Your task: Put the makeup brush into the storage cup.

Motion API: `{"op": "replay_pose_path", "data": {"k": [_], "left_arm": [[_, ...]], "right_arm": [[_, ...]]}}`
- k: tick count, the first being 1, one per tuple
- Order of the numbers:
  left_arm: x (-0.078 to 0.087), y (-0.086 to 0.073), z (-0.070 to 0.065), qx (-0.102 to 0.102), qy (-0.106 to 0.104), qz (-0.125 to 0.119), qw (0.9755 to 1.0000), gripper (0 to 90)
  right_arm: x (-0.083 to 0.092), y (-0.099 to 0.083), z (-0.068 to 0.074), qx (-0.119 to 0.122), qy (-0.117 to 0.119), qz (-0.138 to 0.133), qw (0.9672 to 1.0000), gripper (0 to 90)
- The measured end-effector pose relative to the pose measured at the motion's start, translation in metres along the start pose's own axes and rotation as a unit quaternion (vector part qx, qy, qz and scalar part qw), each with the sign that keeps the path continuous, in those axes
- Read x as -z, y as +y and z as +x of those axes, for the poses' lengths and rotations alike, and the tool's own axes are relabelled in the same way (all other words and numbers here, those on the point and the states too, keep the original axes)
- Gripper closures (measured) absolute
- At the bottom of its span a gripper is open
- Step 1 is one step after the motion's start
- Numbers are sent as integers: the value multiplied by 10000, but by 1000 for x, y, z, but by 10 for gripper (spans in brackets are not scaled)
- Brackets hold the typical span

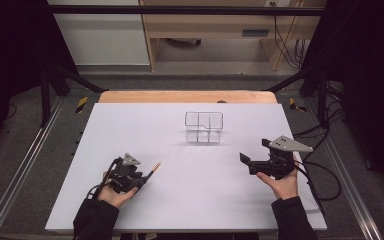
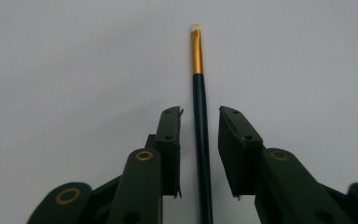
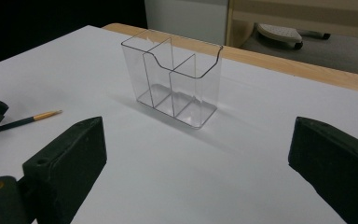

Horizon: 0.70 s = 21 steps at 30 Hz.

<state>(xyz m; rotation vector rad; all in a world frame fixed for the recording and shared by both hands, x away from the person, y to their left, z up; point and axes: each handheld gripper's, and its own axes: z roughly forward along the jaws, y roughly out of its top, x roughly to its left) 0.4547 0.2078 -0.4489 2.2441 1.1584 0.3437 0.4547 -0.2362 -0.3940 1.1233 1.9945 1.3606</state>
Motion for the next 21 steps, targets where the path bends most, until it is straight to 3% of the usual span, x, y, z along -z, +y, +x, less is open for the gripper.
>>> {"op": "replay_pose_path", "data": {"k": [4, 8, 12, 21], "left_arm": [[2, 6, 1, -86, -25, 55, 9999, 607], [-1, 16, 0, -162, -94, 271, 9995, 547], [-7, 24, -4, -334, -66, 484, 9982, 530], [-15, 35, -1, -392, 20, 741, 9965, 551]], "right_arm": [[0, 0, 0, -19, 19, -14, 10000, 46], [1, 1, -1, -62, 83, -26, 9999, 47], [1, 1, 0, -69, 82, -39, 9999, 46], [1, 2, -1, -42, 66, -24, 10000, 51]]}}
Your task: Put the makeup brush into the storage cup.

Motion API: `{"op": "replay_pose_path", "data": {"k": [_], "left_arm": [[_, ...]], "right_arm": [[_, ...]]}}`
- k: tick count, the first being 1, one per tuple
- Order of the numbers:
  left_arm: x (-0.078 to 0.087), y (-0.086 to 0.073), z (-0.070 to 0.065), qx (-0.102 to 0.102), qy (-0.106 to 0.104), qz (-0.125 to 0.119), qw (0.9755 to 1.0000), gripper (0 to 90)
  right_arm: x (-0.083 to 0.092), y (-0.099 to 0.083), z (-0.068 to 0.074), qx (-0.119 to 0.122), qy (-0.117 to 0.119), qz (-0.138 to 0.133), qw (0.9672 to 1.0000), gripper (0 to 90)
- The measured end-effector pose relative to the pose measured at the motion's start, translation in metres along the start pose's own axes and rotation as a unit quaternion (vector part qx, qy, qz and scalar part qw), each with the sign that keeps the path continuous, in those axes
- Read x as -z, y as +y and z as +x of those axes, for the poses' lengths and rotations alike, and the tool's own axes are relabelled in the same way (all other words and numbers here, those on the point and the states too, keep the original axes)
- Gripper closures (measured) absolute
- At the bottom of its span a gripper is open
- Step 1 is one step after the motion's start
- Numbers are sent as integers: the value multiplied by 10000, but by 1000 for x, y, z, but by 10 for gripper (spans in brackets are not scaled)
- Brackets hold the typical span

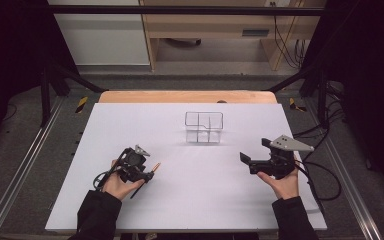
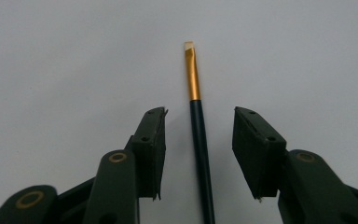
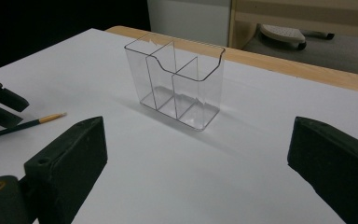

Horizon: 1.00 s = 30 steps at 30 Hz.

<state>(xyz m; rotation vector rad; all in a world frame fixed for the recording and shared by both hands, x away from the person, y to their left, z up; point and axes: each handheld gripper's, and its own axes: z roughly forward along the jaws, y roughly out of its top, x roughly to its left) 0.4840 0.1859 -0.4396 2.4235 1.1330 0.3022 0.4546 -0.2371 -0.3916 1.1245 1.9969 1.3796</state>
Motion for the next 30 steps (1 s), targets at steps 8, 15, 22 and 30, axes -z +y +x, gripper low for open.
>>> {"op": "replay_pose_path", "data": {"k": [8, 15, 22, 30], "left_arm": [[-8, 0, -1, -103, 14, 275, 9996, 633], [-11, -1, -2, -154, -16, 418, 9990, 696], [-10, -2, -3, -138, -57, 489, 9987, 740], [-9, -2, -5, -100, -51, 599, 9981, 772]], "right_arm": [[-1, 0, 0, -3, 4, 21, 10000, 51], [0, 0, 0, 3, 13, 36, 10000, 52], [-2, -1, 0, 36, 14, 77, 10000, 52], [-1, -1, 0, 38, -3, 62, 10000, 53]]}}
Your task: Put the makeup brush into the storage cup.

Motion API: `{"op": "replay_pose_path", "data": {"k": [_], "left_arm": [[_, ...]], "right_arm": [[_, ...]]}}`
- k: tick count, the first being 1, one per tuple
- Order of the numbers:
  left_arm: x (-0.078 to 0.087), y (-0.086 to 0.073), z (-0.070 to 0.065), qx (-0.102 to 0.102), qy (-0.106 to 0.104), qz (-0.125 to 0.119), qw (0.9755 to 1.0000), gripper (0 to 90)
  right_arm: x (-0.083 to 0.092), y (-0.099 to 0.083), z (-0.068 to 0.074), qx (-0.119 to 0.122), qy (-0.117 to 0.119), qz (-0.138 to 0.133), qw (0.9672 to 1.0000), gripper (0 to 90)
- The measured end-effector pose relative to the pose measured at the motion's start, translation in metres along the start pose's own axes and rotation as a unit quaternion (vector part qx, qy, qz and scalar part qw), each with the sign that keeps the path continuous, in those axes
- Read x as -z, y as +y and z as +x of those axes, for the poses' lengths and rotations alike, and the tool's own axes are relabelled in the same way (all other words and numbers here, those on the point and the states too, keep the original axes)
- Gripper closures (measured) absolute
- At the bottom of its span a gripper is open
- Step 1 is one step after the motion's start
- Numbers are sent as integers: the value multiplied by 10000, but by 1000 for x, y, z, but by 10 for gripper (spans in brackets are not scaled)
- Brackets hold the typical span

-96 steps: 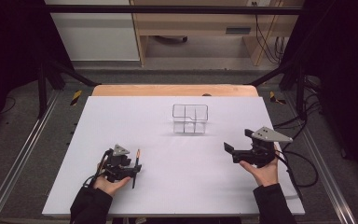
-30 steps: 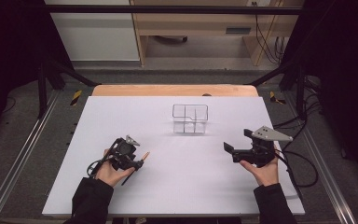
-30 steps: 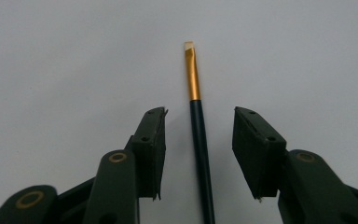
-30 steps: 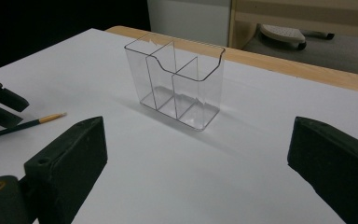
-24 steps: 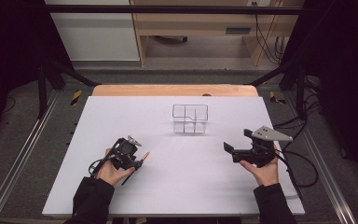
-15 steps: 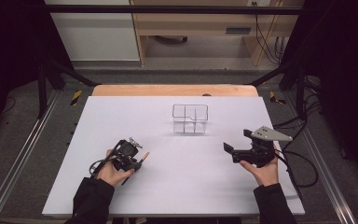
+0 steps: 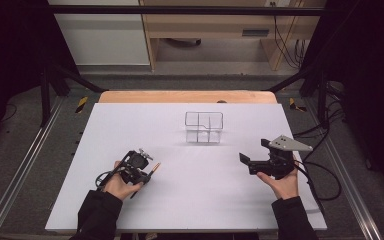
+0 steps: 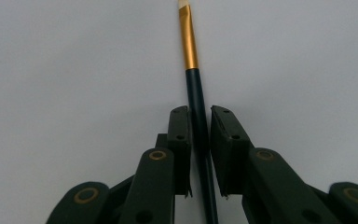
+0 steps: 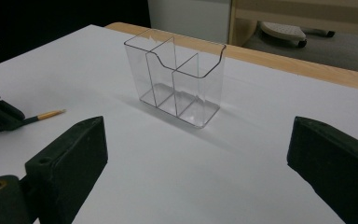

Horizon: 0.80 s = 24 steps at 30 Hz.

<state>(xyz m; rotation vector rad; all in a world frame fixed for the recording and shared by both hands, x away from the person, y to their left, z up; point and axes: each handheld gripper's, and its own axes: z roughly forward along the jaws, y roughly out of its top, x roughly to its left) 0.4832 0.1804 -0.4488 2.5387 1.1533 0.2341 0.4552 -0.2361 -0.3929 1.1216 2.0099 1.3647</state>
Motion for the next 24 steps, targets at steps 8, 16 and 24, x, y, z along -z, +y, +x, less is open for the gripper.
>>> {"op": "replay_pose_path", "data": {"k": [8, 16, 24], "left_arm": [[1, -1, 1, 66, -21, 46, 10000, 820], [0, -1, -2, 47, 53, 38, 10000, 823], [2, -2, -2, 28, 35, -68, 10000, 824]], "right_arm": [[0, 0, 0, -8, 10, 9, 10000, 53], [-1, 0, 1, -25, 19, 14, 10000, 53], [-1, -1, 1, -20, 22, 10, 10000, 50]]}}
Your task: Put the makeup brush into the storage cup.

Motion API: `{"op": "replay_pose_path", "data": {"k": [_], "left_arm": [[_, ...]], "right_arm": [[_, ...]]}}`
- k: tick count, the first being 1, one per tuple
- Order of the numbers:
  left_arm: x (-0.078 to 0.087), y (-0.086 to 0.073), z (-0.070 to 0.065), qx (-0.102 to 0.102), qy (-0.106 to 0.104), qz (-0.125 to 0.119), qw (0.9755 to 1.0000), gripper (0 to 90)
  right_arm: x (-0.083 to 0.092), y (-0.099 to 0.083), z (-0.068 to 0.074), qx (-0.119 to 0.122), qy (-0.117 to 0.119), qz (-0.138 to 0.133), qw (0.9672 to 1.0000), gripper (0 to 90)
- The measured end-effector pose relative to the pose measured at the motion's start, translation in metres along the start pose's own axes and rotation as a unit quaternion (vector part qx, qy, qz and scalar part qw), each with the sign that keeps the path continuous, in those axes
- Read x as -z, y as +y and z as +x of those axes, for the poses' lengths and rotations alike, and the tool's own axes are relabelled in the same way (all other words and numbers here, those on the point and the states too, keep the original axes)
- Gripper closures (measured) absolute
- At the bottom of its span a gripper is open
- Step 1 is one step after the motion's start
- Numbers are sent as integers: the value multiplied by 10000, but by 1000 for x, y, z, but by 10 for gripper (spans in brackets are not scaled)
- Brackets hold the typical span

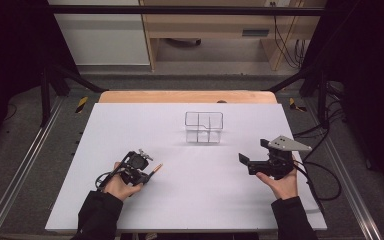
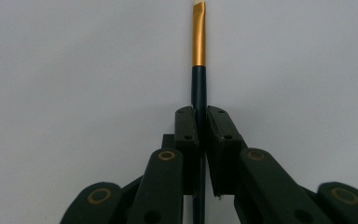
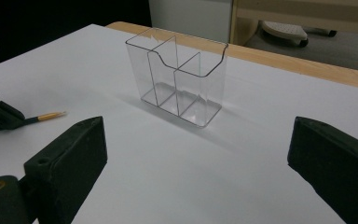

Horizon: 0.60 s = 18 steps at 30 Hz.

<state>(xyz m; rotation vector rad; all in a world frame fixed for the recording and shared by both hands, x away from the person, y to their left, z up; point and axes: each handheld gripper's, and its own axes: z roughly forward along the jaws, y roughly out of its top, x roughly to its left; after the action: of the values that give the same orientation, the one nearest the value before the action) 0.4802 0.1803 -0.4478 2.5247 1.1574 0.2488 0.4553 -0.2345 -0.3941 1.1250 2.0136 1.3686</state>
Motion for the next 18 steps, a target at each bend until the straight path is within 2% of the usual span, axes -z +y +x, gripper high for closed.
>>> {"op": "replay_pose_path", "data": {"k": [3, 8, 11, 14, 18], "left_arm": [[4, 0, 0, 16, 23, -134, 9999, 824], [16, -2, 1, 124, -1, -592, 9982, 825], [25, -3, 3, 228, -46, -952, 9952, 825], [33, -5, 3, 328, -36, -1293, 9911, 825], [41, -7, 2, 387, 30, -1598, 9864, 825]], "right_arm": [[0, 0, 0, -3, -3, -14, 10000, 50], [2, 1, 0, -5, -17, -38, 10000, 51], [2, 1, -1, -6, -9, -54, 10000, 51], [2, 0, 0, -11, -2, -54, 10000, 50], [1, 0, 0, -25, 20, -66, 10000, 45]]}}
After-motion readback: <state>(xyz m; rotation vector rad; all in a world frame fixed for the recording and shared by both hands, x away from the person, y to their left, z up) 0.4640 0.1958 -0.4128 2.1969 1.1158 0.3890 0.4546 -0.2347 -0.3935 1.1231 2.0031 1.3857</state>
